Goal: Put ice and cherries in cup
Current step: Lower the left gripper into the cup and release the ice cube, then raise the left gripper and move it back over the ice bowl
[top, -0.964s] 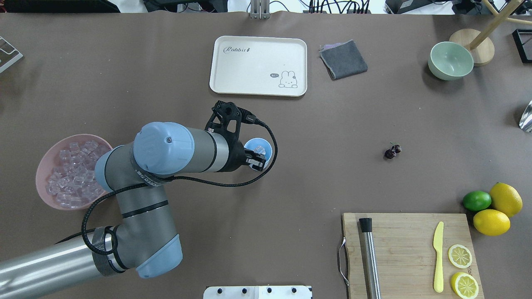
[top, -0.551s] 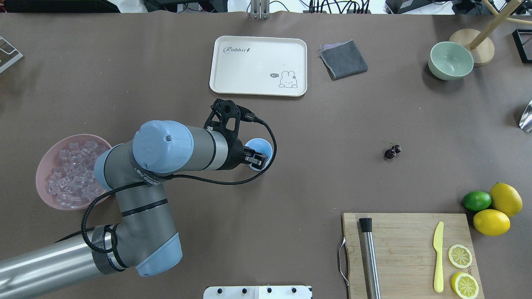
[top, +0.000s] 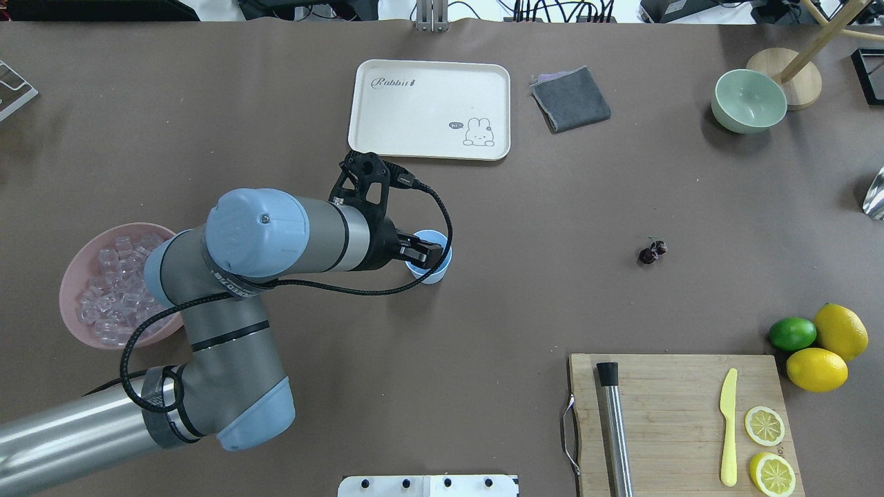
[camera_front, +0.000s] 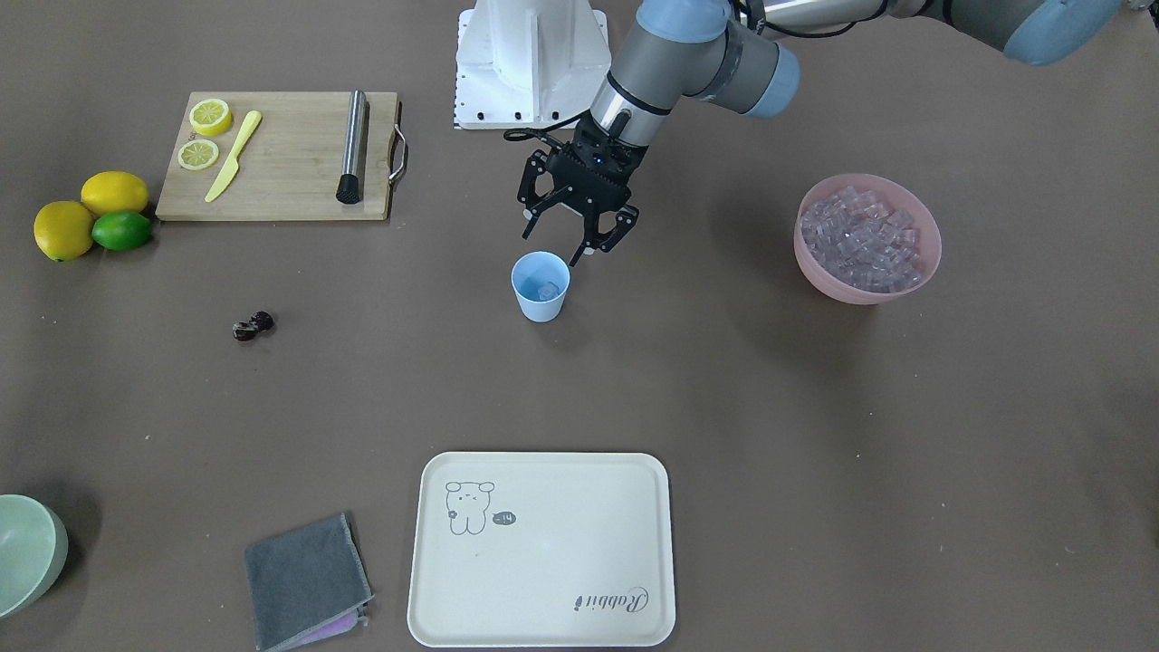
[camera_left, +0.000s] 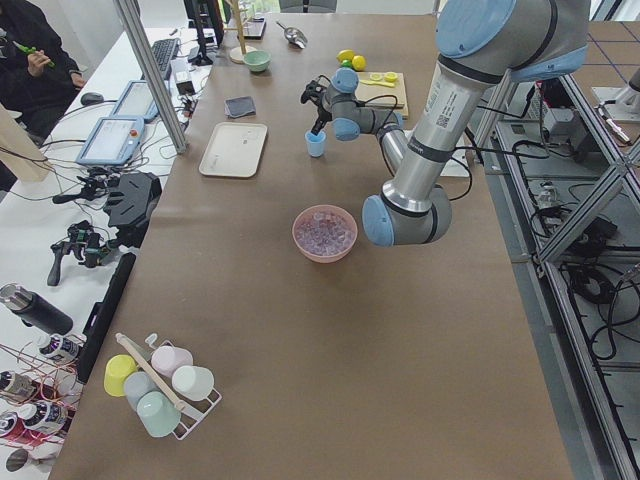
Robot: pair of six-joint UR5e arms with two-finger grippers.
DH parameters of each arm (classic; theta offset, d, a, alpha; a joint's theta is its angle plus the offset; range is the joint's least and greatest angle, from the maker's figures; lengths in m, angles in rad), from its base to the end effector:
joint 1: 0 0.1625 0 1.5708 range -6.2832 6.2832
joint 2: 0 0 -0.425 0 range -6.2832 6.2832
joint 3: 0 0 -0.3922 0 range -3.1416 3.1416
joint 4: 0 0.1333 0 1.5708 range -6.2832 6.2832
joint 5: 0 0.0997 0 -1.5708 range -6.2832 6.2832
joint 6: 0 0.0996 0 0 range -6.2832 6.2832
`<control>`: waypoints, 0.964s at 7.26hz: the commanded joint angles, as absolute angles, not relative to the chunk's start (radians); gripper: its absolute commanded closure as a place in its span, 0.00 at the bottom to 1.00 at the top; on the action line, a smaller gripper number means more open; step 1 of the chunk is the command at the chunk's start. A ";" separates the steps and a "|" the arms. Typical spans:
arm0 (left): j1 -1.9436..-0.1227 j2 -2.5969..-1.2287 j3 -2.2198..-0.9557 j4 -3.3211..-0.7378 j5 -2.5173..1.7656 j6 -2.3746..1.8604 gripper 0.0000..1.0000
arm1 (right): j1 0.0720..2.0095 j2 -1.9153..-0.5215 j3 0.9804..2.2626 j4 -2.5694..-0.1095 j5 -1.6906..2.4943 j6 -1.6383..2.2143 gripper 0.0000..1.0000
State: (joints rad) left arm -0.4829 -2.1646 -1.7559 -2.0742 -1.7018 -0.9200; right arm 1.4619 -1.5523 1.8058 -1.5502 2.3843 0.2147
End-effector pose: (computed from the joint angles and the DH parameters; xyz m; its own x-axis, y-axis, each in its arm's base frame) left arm 0.5109 -0.4037 0.1717 0.4122 0.4621 -0.7852 0.1254 0.8249 0.5512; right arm 0.0060 -0.5057 0.5279 0.6686 -0.0601 0.7412 -0.0387 0.9926 0.1154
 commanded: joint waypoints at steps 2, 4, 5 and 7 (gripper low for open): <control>-0.584 -2.032 -1.871 -2.072 -1.789 -0.923 0.03 | 1.462 -1.552 1.802 -1.549 2.382 0.215 0.00; -0.786 -1.868 -1.983 -2.059 -2.051 -0.919 0.03 | 1.460 -1.555 1.802 -1.548 2.379 0.215 0.00; -0.852 -1.806 -2.017 -2.059 -2.106 -0.914 0.03 | 1.460 -1.555 1.802 -1.548 2.378 0.213 0.00; -0.877 -1.679 -2.068 -2.059 -2.114 -0.910 0.03 | 1.453 -1.555 1.802 -1.548 2.381 0.215 0.00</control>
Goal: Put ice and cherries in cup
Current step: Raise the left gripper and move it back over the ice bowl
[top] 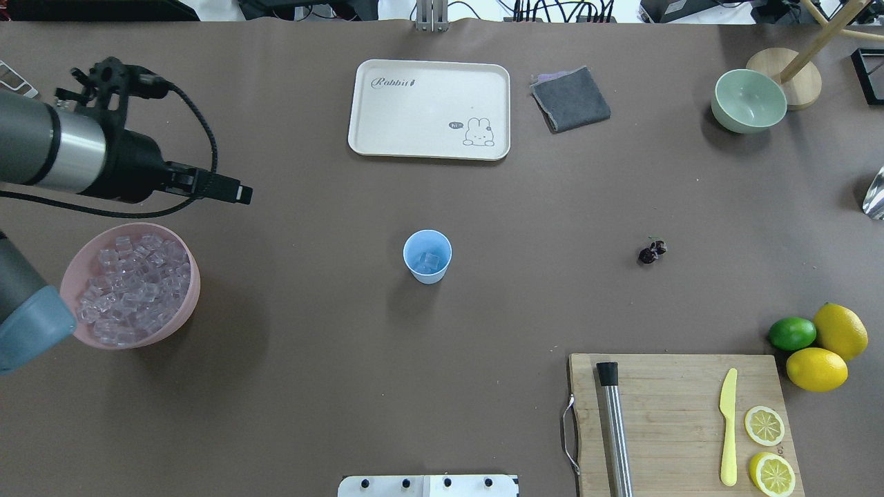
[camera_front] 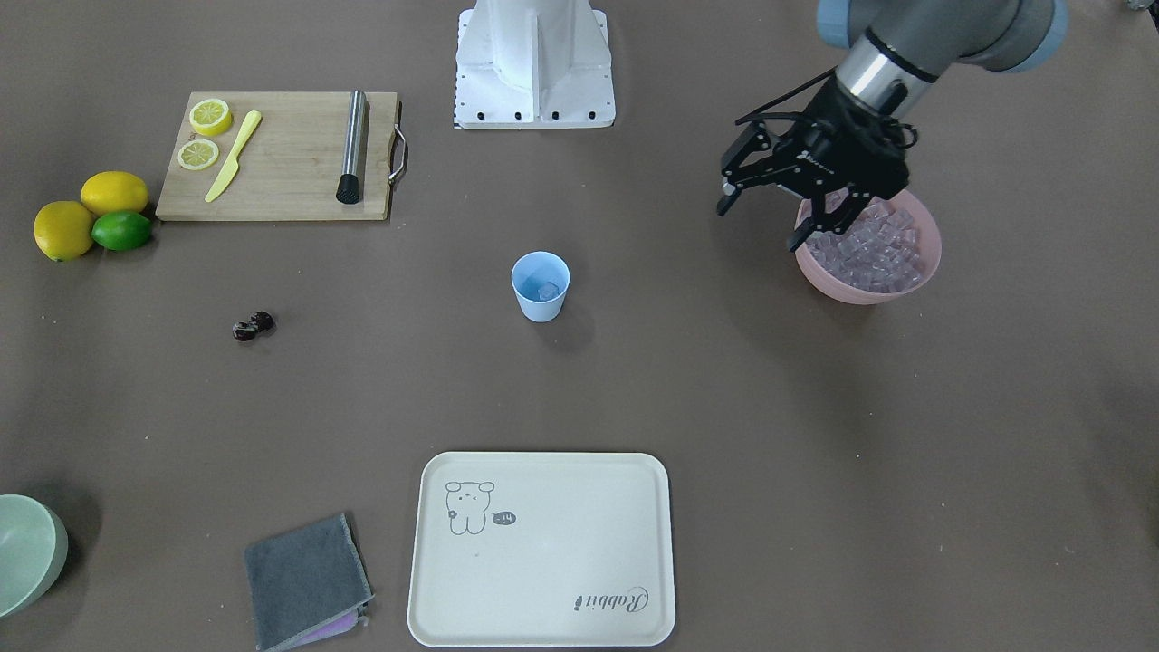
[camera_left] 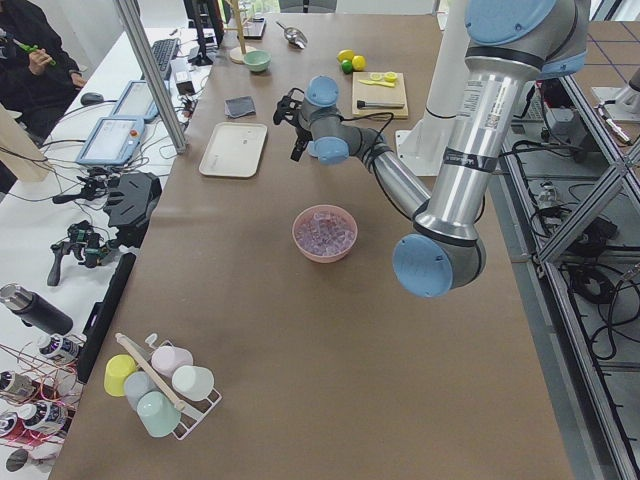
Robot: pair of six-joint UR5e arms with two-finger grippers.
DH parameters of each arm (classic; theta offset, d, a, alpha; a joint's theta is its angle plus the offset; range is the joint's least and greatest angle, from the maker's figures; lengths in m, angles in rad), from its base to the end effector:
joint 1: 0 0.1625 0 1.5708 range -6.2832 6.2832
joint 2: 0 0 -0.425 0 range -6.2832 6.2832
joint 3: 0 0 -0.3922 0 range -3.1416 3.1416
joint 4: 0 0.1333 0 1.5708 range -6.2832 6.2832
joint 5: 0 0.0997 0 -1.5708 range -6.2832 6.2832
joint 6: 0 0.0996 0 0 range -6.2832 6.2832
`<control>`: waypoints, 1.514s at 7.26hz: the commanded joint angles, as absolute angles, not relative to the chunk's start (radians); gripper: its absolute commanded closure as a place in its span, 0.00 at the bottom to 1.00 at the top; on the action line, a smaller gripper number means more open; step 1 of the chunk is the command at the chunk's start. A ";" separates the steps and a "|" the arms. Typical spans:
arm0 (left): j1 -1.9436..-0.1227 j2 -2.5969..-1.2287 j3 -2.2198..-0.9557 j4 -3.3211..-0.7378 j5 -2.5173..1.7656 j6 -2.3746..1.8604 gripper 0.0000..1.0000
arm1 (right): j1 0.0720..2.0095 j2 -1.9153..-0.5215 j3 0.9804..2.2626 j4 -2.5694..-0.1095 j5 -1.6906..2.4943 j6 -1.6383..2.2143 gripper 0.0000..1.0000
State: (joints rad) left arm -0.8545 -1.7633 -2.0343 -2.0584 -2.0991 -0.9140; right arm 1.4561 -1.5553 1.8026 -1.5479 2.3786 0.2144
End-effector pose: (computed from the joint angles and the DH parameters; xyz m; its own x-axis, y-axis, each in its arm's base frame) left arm 0.2733 -0.4405 0.2853 0.4293 0.3101 -0.8483 0.1112 0.9139 0.3903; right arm 0.0035 -0.5050 0.5312 0.6727 -0.0609 0.7374 -0.0336 0.9931 0.1126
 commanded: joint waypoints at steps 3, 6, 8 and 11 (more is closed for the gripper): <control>-0.867 -1.521 -2.103 -2.059 -2.065 -0.910 0.03 | 1.404 -1.552 1.807 -1.546 2.372 0.218 0.00; -0.804 -1.468 -2.102 -2.008 -2.005 -0.936 0.03 | 1.364 -1.552 1.804 -1.546 2.352 0.227 0.00; -0.685 -1.465 -2.123 -1.922 -1.822 -1.009 0.03 | 1.364 -1.552 1.807 -1.546 2.347 0.227 0.00; -0.676 -1.447 -2.147 -1.921 -1.874 -1.005 0.03 | 1.361 -1.546 1.810 -1.546 2.342 0.230 0.00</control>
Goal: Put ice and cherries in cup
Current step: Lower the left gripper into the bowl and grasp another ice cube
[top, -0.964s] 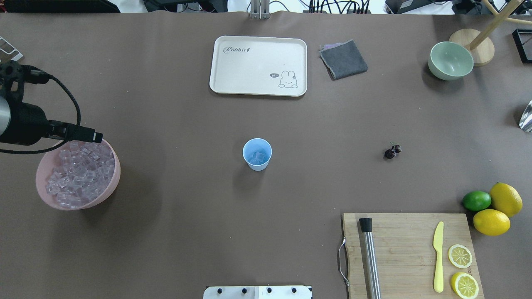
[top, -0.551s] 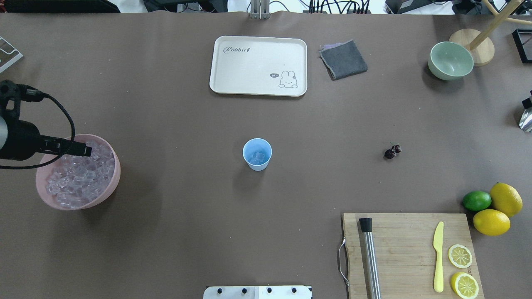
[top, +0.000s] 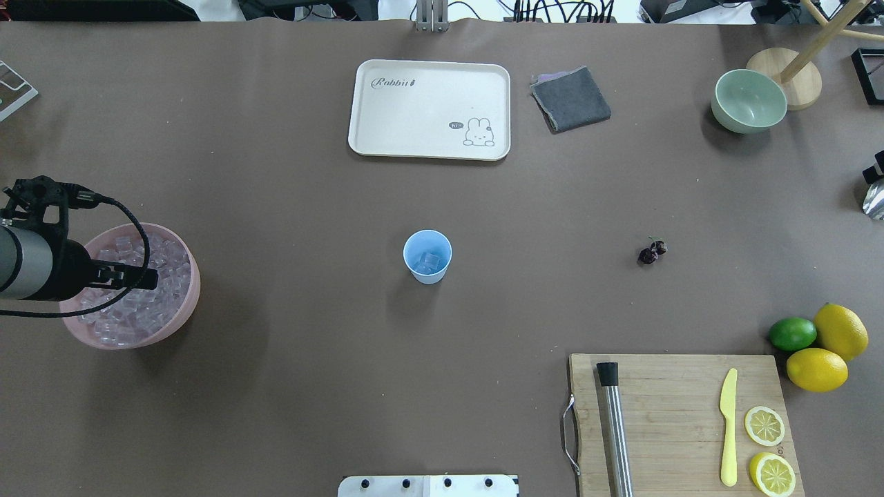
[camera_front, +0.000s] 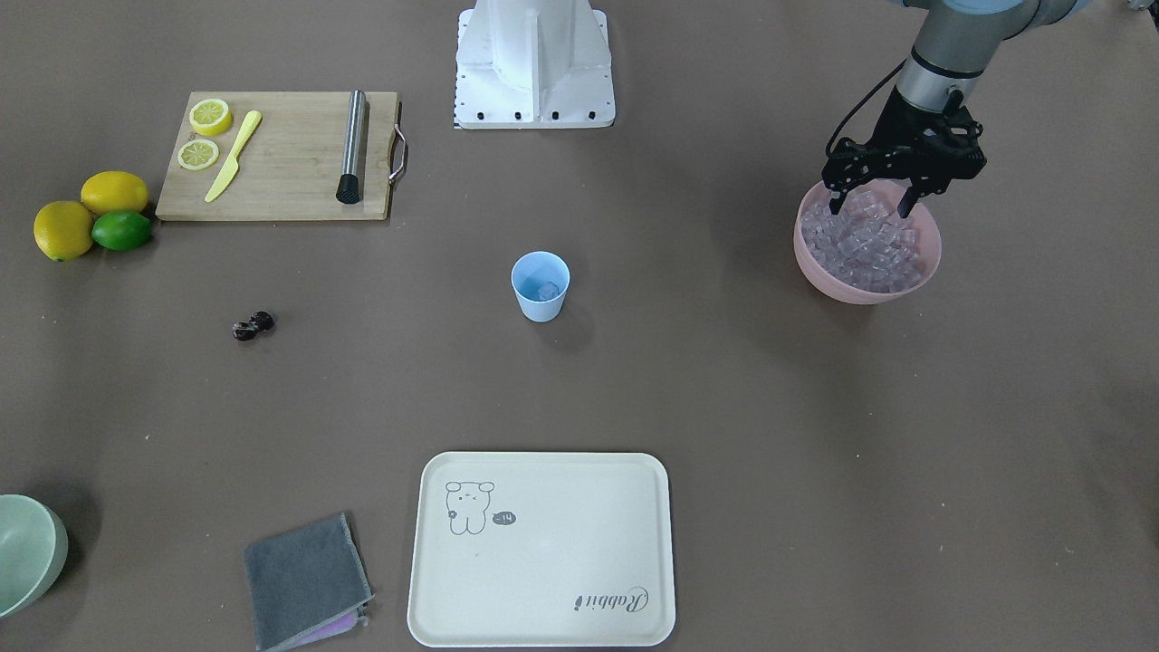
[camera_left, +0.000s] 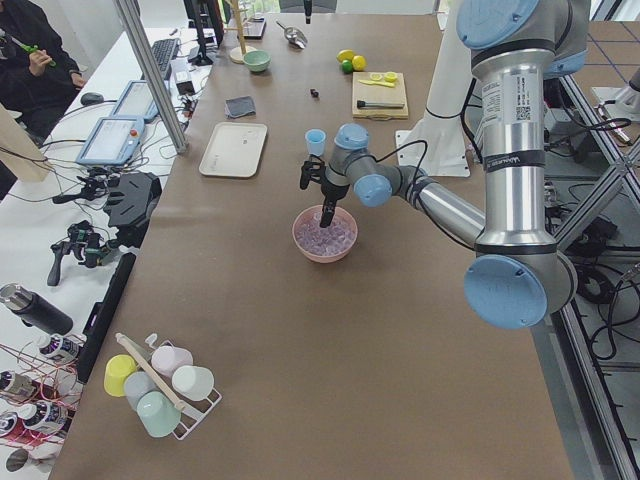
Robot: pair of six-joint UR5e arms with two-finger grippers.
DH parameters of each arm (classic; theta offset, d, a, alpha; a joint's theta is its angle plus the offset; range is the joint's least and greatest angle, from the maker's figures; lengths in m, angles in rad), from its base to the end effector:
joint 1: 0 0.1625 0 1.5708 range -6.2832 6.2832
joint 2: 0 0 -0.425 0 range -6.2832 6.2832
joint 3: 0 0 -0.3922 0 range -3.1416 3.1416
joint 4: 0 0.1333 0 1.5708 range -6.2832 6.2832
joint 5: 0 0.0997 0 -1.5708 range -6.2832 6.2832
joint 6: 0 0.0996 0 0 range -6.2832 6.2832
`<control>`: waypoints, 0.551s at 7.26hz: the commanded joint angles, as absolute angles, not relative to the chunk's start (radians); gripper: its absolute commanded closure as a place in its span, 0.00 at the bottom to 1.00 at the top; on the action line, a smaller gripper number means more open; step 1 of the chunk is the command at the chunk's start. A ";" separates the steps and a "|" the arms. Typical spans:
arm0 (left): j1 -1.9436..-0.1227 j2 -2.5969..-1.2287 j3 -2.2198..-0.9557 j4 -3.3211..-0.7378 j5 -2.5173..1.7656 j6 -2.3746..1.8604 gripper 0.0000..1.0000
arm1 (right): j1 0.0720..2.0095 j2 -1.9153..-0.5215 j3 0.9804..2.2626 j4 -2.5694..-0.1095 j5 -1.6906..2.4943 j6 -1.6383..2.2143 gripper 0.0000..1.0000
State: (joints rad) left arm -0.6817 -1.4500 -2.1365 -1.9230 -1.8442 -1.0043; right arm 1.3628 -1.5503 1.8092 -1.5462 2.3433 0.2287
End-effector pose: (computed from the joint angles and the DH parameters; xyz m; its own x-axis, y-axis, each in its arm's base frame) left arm 0.2754 -0.3606 0.4113 0.7030 0.0950 -0.7048 0.0942 0.9699 0.2247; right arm -0.0416 -0.5058 0.5276 0.6882 -0.1171 0.7160 0.0434 0.9918 0.1205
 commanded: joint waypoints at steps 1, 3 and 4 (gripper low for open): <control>-0.676 -1.445 -2.145 -1.921 -1.885 -1.005 0.03 | 1.361 -1.546 1.810 -1.546 2.342 0.230 0.00; -0.675 -1.443 -2.126 -1.921 -1.885 -1.005 0.03 | 1.358 -1.539 1.812 -1.546 2.342 0.230 0.00; -0.666 -1.443 -2.109 -1.924 -1.884 -1.003 0.03 | 1.358 -1.534 1.812 -1.548 2.344 0.233 0.00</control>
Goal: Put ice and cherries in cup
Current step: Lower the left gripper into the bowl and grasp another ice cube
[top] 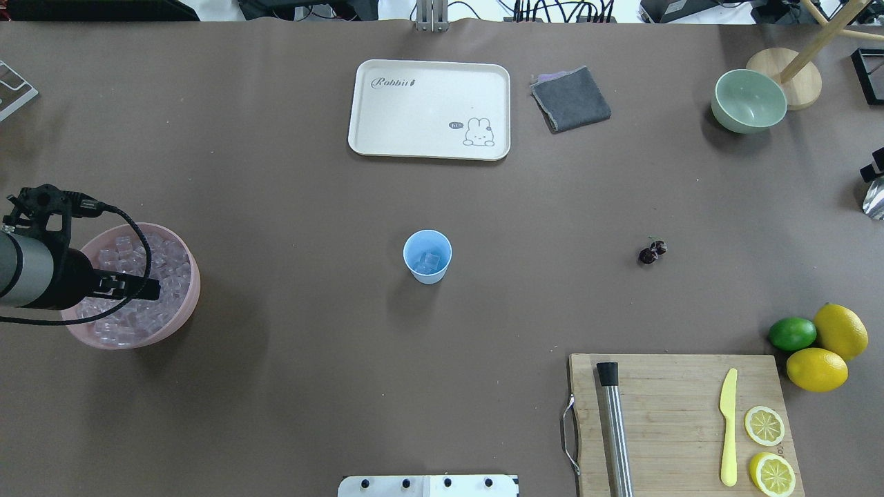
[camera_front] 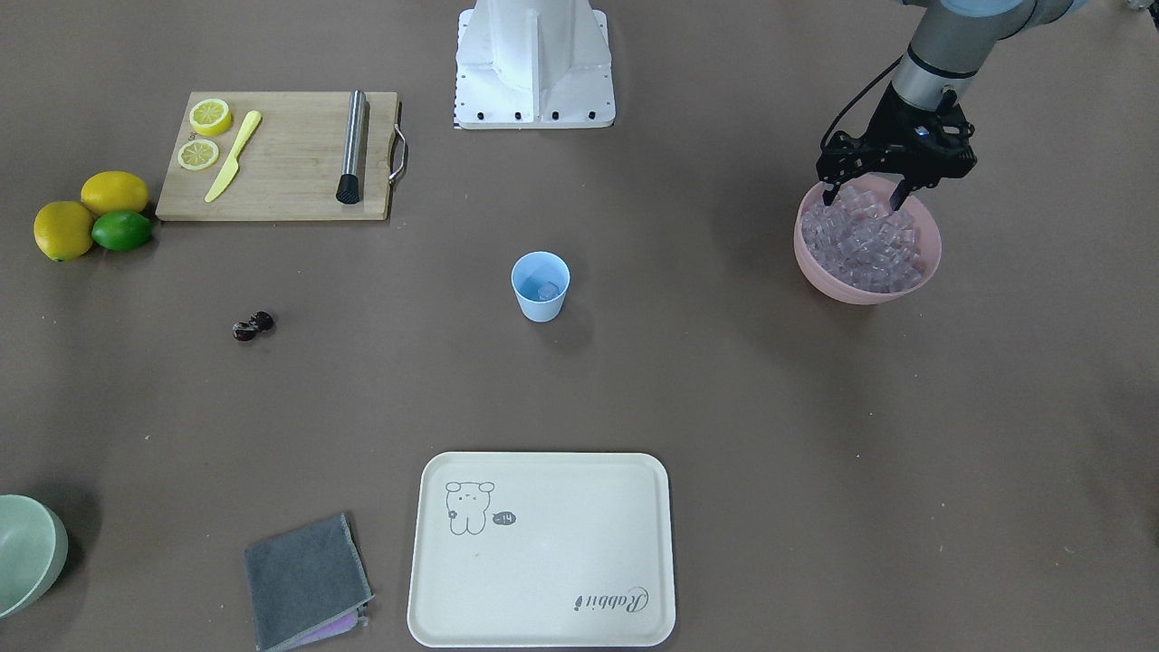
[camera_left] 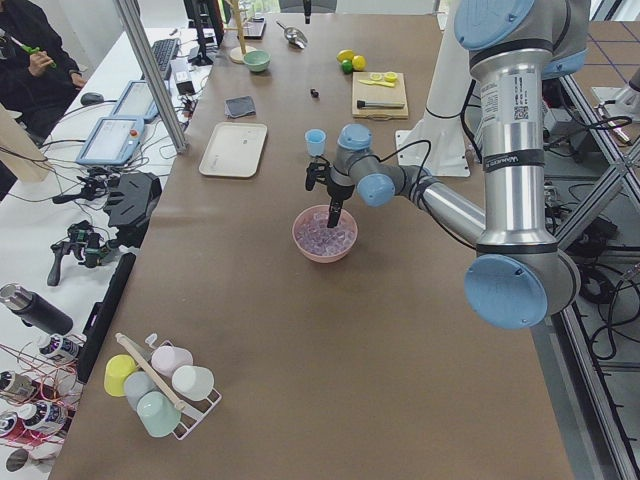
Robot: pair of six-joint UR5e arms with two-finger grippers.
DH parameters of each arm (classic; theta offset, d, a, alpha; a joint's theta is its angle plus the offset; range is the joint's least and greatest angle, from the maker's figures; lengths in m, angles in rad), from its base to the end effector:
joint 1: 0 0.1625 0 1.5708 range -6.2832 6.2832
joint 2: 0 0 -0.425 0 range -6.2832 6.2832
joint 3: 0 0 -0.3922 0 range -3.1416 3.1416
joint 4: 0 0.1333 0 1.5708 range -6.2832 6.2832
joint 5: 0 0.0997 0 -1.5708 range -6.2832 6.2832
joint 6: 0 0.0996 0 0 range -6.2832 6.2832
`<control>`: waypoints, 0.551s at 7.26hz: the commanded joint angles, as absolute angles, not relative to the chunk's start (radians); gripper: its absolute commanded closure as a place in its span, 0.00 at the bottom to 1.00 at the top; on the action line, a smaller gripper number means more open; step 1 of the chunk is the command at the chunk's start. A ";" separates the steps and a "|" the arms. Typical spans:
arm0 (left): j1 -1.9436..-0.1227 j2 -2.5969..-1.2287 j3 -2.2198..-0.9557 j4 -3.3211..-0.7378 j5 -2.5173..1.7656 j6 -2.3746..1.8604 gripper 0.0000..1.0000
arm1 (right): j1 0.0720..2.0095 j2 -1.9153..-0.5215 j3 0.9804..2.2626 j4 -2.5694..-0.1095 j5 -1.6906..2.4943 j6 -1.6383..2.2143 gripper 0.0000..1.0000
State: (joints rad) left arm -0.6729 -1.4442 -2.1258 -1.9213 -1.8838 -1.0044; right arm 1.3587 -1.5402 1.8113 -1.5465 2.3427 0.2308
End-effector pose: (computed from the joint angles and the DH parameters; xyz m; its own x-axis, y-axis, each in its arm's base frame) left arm 0.2806 -0.3549 0.4186 0.6971 0.0973 -0.7104 0.0590 0.9796 0.1920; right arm -0.0443 -0.5091 0.5215 0.6864 -0.1261 0.7162 0.0456 0.9904 0.1308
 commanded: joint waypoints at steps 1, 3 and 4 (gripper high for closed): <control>-0.646 -1.445 -2.102 -1.924 -1.884 -1.002 0.03 | 1.351 -1.534 1.810 -1.546 2.347 0.235 0.00; -0.632 -1.443 -2.103 -1.925 -1.885 -1.000 0.03 | 1.348 -1.534 1.812 -1.546 2.345 0.233 0.00; -0.630 -1.445 -2.106 -1.925 -1.885 -1.000 0.03 | 1.347 -1.532 1.807 -1.546 2.344 0.233 0.00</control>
State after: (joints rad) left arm -0.6365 -1.4440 -2.1041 -1.9249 -1.8851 -1.0004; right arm 1.3486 -1.5339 1.8096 -1.5467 2.3452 0.2333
